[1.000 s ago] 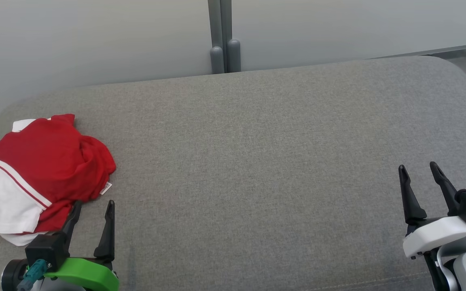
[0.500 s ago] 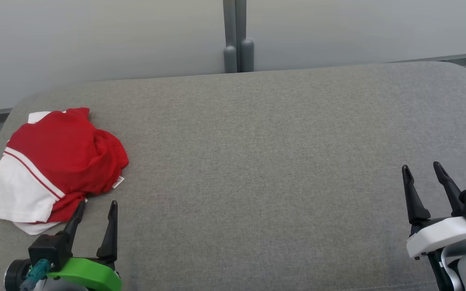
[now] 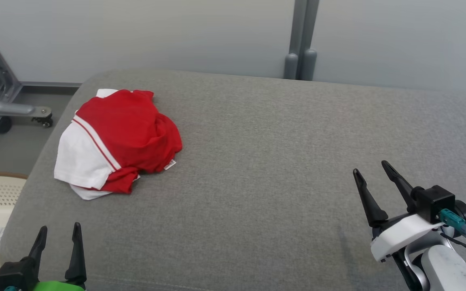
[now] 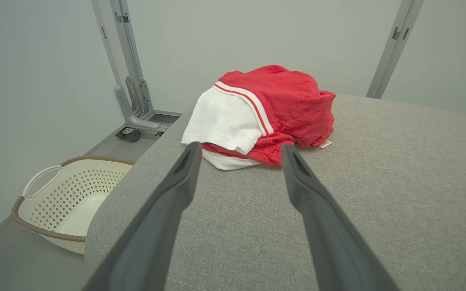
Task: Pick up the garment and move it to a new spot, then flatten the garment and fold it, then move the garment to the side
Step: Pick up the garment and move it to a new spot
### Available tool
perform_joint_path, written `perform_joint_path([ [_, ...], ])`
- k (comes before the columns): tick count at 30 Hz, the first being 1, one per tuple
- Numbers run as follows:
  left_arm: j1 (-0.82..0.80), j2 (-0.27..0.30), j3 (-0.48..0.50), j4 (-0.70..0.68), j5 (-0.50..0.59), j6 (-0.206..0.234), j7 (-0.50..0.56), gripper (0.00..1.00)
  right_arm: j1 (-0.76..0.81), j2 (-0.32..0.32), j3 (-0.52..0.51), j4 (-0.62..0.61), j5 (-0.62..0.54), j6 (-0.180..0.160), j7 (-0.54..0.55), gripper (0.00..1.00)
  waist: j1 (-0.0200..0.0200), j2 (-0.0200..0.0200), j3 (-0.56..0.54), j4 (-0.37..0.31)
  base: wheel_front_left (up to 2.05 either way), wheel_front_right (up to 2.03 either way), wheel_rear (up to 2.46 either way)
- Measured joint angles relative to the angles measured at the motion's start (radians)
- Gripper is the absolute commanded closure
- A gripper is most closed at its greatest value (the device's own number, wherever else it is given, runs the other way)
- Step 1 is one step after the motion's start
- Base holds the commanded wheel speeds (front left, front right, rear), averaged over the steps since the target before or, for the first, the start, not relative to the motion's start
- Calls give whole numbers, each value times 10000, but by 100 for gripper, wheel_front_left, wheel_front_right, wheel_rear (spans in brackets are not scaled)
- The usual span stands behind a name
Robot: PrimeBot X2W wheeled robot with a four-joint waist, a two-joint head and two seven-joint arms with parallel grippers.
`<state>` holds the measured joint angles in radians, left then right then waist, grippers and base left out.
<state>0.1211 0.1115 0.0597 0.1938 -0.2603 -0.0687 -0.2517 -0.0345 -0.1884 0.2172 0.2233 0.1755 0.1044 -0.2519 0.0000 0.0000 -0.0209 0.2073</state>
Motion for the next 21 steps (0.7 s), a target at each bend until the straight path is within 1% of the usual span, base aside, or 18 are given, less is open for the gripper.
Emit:
perform_joint_path([
  [4, 16, 0, -115, -15, 33, -33, 0, 0, 45, -4, -245, 69, 6, -2, 0, 0, 0, 0, -83, 553, 0, 0, 0],
  [7, 13, -6, -332, 44, 205, -169, 0, 0, 163, -12, -537, 65, 10, -4, 0, 0, 0, 0, -134, 976, 0, 0, 0],
  [12, 14, 61, -100, 67, 199, -194, 0, 0, 309, 79, -510, 96, 8, -4, 0, 0, 0, 0, -225, 1558, 0, 0, 0],
  [15, 14, 90, -19, 67, 199, -205, 0, 0, 311, 96, -520, 94, -2, -4, 0, 0, 0, 0, -286, 1709, 0, 0, 0],
  [21, 11, 81, -4, 58, 184, -291, 0, 0, 315, 130, -623, 44, -25, -4, 0, 0, 0, 0, -213, 1607, 0, 0, 0],
])
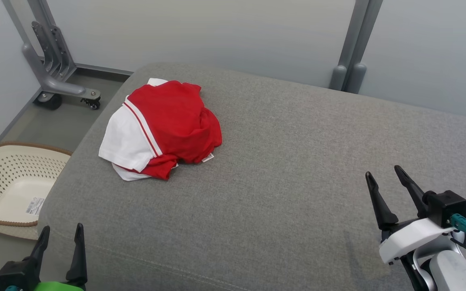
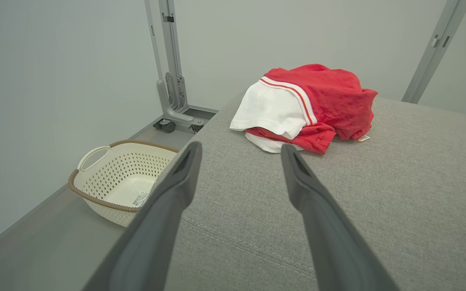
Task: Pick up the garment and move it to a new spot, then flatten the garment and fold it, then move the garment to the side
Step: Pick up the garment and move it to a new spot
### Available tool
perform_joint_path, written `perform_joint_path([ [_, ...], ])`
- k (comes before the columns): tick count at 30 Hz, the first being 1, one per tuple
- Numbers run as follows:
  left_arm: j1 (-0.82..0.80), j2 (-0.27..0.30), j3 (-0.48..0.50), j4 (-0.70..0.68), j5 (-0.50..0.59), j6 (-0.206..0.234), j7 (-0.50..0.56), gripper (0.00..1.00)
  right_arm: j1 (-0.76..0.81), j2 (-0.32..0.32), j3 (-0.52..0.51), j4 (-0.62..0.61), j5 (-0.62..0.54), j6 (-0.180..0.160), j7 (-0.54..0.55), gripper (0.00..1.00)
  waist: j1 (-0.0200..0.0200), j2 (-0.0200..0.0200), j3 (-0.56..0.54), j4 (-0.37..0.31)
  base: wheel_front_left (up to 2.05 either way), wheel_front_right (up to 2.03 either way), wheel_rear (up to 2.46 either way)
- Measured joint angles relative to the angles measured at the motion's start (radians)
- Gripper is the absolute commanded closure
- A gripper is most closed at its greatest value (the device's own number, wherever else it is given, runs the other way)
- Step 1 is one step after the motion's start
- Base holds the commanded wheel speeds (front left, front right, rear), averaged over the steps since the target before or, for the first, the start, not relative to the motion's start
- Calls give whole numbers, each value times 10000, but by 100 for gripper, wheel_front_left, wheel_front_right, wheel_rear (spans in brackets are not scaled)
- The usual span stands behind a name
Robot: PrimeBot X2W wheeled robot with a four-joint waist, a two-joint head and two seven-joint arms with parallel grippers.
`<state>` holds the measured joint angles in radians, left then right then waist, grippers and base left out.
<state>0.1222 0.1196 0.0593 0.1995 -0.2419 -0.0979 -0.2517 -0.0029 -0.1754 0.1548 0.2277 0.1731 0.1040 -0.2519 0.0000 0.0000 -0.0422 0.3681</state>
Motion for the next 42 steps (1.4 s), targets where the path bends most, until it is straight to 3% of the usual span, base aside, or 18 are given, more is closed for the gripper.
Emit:
perform_joint_path([
  [4, -189, 25, -326, 288, -159, -98, 6, 0, -2, -84, -82, -138, -59, 2, 0, 0, 0, 0, 202, -61, 0, 0, 0],
  [8, -1193, 21, -364, 431, -1110, -173, 982, 0, -171, -278, -81, -334, -196, 12, 0, 0, 0, 0, 556, -124, 0, 0, 0],
  [19, -4681, 713, 487, 1055, -3678, -238, 5892, 0, -1471, -479, 240, -903, -529, 100, -17, 0, 0, 0, 1747, -518, 0, 0, 0],
  [21, -5133, 1012, 660, 1139, -3818, -157, 6596, 0, -1752, -472, 299, -970, -556, 100, -19, 0, 0, 0, 1990, -672, 0, 0, 0],
  [23, -5765, 1509, 1080, 1344, -4224, 207, 7653, 0, -2193, -405, 382, -1051, -585, 102, -27, 0, 0, 0, 2317, -985, 0, 0, 0],
  [25, -5998, 1632, 1133, 1565, -4372, 341, 8224, 0, -2462, -324, 389, -1062, -583, 102, -27, 0, 2, 0, 2502, -1243, 0, 0, 0],
  [33, -6094, 2088, 1137, 2232, -4266, 755, 9438, 0, -2635, -92, 399, -734, -562, 104, -27, 0, 2, 0, 2943, -2412, 0, 0, 0],
  [42, -6508, 2366, 1007, 2416, -4115, 986, 9906, 0, -2537, -150, 92, -571, -504, 104, -27, 0, 2, 0, 2981, -3224, 0, 0, 0],
])
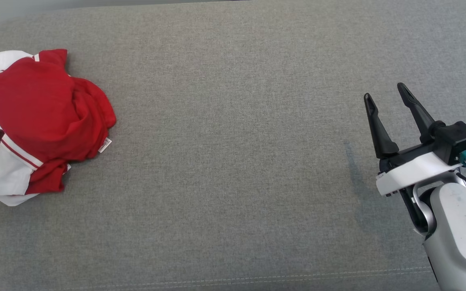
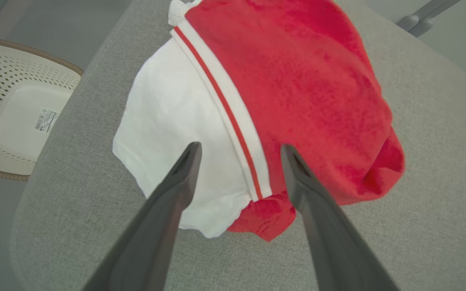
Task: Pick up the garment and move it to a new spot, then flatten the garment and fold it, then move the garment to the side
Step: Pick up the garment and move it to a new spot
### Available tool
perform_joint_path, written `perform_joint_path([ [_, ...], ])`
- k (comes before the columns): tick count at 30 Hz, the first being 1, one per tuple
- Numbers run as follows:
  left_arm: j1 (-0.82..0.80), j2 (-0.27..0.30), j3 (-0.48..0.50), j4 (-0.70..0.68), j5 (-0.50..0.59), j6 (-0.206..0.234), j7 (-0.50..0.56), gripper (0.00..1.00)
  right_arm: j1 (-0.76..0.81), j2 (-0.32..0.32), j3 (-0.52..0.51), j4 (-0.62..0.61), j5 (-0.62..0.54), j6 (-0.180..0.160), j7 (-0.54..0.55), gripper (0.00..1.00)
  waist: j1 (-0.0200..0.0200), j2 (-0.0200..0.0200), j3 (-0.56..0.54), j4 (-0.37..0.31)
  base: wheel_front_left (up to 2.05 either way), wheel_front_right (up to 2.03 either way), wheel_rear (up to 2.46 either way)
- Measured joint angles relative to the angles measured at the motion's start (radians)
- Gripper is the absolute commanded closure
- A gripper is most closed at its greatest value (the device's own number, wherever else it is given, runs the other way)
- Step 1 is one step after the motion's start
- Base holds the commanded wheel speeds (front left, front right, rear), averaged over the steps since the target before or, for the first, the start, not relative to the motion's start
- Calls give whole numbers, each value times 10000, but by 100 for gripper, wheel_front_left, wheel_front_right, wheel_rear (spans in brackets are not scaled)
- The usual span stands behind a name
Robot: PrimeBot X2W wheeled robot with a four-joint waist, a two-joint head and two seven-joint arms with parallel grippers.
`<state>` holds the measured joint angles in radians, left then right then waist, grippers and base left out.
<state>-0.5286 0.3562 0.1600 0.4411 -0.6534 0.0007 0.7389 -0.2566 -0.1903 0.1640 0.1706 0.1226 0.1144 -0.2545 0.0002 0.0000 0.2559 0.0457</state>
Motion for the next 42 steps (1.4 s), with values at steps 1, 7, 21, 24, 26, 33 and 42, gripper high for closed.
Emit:
perform_joint_path([
  [1, -91, 23, -8, -10, 0, 2, 40, 0, 0, 2, -2, 0, 0, 0, 0, 0, 0, 0, 0, -13, 0, 0, 0],
  [7, -242, 36, -84, 19, 0, 92, 190, 0, -9, 17, 12, 0, 0, 86, 0, 0, -1, 0, 47, 17, 0, 0, 0],
  [21, -638, 88, 15, -25, 33, 330, 244, 0, -244, 40, 96, -42, 0, 86, 0, 0, -1, 0, 569, -159, 0, 0, 0],
  [24, -684, 92, -46, 6, 159, 351, 245, 0, -292, 52, 98, -40, 0, 86, 0, 0, -1, 0, 726, -249, 0, 0, 0],
  [26, -683, 113, -144, 54, 351, 360, 244, 0, -332, 71, 98, -40, 0, 86, 0, 0, -1, 0, 809, -321, 0, 0, 0],
  [33, -682, 192, -349, 307, 602, 437, 125, 0, -425, 65, -8, -15, 0, 88, 0, 0, -1, 0, 937, -533, 0, 0, 0],
  [42, -686, 82, -529, 652, 616, 433, 69, 83, -424, 61, -127, 121, -13, 88, 0, 0, -2, 0, 753, -461, 0, 0, 0],
])
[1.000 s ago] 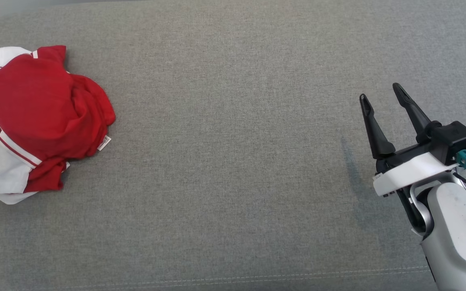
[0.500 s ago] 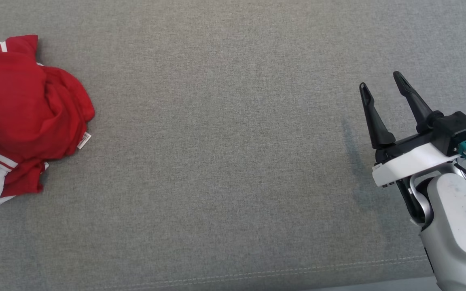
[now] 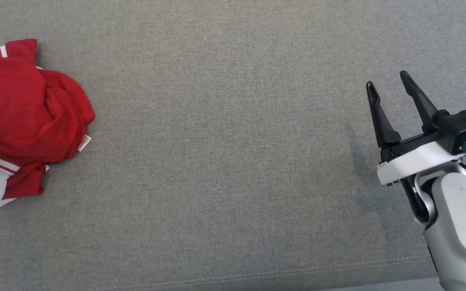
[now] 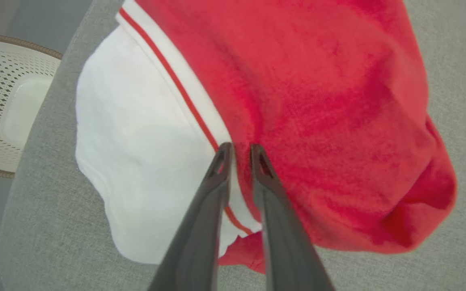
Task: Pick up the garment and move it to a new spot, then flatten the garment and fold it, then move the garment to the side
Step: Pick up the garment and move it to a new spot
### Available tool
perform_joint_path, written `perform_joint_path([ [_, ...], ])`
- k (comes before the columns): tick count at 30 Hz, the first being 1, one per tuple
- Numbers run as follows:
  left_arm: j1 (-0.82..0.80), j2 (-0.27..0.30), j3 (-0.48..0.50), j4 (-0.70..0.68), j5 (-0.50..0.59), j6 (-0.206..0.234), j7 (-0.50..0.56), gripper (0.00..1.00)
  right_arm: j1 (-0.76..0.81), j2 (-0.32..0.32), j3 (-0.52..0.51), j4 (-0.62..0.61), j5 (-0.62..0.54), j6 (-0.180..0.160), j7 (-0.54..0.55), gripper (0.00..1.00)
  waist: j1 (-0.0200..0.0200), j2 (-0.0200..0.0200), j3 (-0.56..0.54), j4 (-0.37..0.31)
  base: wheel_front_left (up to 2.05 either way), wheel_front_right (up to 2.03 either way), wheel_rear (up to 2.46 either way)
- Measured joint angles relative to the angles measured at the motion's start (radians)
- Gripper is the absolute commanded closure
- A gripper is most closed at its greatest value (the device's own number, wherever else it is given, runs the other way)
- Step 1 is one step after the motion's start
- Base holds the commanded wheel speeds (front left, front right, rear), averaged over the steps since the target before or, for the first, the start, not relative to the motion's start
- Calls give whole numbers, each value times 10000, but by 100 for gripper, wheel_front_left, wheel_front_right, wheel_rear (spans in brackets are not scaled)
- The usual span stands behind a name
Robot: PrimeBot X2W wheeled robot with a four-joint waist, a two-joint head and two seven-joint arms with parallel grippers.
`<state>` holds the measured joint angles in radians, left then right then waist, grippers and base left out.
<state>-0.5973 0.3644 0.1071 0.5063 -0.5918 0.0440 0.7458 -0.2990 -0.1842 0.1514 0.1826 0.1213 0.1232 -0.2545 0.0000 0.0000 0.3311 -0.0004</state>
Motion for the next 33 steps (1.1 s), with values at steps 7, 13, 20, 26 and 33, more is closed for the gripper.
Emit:
perform_joint_path([
  [7, -35, -79, 36, 142, -73, -86, -73, 100, 6, 12, 8, 56, -2, 0, 0, 0, 0, 0, -239, 141, 0, 0, 0],
  [13, -231, -125, 73, 115, -146, -194, -130, 100, 13, 27, 46, 138, -2, 0, 0, 0, 0, 0, -403, 224, 0, 0, 0],
  [20, -1241, -211, 8, -617, -307, -617, -426, 100, 51, 56, 140, 245, -2, 0, 0, 0, 0, 0, -679, 229, 0, 0, 0],
  [26, -1958, -443, -614, -1260, -316, -1045, -267, 100, 56, 295, 347, 267, -2, 2, 0, 0, 0, 0, -855, 94, 0, 0, 0],
  [33, -2729, -1618, -1714, -2000, -721, -1321, 209, 100, 55, 619, 451, 267, 21, 2, 0, 0, 0, 0, -1059, -408, 0, 0, 0],
])
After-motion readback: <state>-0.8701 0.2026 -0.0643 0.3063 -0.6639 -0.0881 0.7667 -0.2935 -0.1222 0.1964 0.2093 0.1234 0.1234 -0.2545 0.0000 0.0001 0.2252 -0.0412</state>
